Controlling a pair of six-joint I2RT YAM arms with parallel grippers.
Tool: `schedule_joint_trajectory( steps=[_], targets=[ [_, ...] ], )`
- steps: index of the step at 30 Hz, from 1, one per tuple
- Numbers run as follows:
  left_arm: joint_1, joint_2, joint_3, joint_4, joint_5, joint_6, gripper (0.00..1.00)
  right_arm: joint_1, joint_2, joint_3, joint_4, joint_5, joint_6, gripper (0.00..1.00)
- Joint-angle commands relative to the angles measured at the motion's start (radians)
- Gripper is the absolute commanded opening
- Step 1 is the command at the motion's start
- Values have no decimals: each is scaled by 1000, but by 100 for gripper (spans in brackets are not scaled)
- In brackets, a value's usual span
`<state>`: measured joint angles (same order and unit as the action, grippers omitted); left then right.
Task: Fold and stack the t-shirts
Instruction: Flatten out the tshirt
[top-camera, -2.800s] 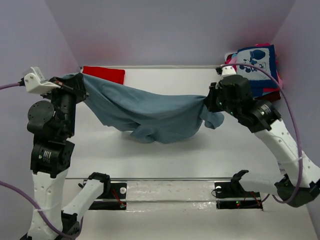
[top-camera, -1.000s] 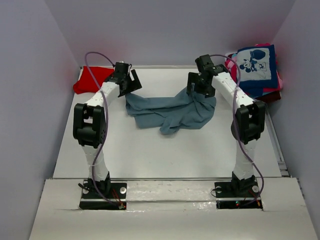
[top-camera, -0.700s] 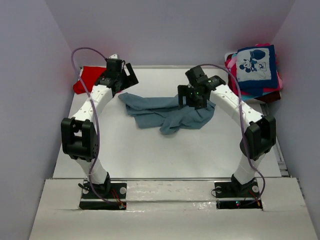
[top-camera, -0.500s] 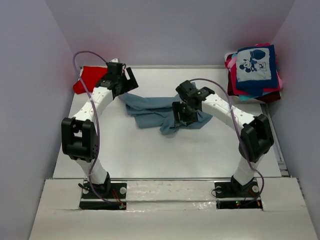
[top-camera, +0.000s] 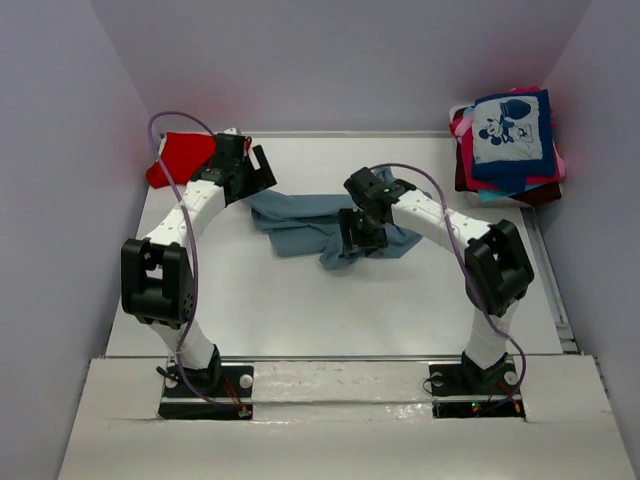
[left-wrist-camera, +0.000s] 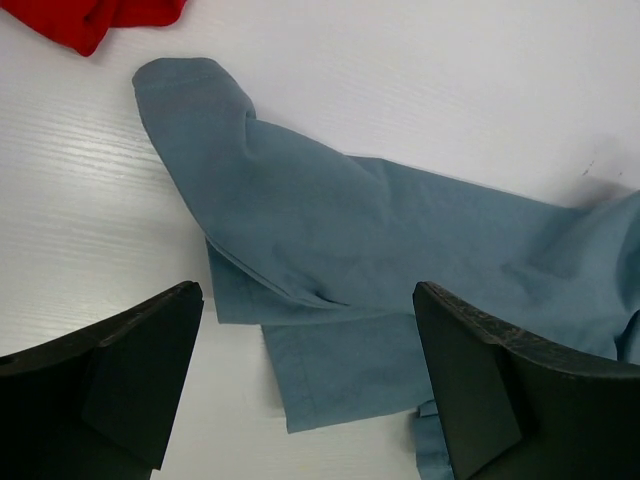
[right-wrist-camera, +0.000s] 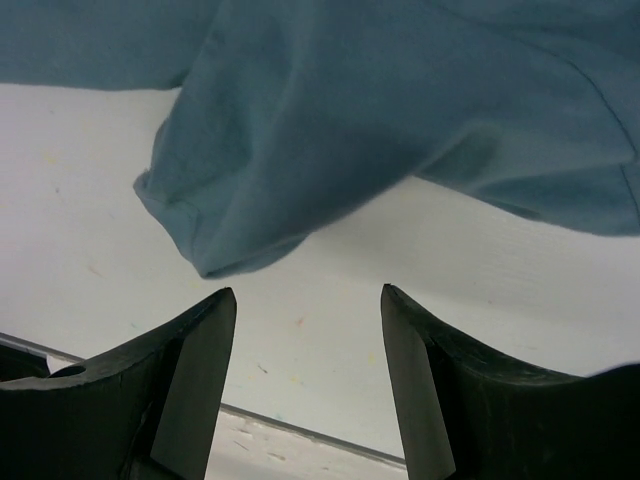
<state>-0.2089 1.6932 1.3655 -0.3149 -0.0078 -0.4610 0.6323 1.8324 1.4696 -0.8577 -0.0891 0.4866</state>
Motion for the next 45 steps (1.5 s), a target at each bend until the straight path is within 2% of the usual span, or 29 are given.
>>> schedule_joint_trajectory(
  steps=[1, 19, 28, 31, 39, 45],
  targets=[
    [3, -56, 6, 11, 0, 12, 99, 38, 62, 99, 39, -31, -14, 66],
    [3, -30, 15, 22, 34, 16, 99, 66, 122, 132, 39, -41, -3, 66],
    [3, -29, 6, 20, 35, 22, 99, 75, 166, 109, 98, -75, 17, 64],
    [3, -32, 0, 26, 34, 21, 99, 75, 180, 107, 109, -78, 23, 59],
    [3, -43, -9, 22, 32, 25, 99, 84, 156, 127, 56, -49, 32, 9],
    [3, -58, -25, 16, 38, 33, 99, 84, 85, 215, -43, 14, 26, 7]
  ],
)
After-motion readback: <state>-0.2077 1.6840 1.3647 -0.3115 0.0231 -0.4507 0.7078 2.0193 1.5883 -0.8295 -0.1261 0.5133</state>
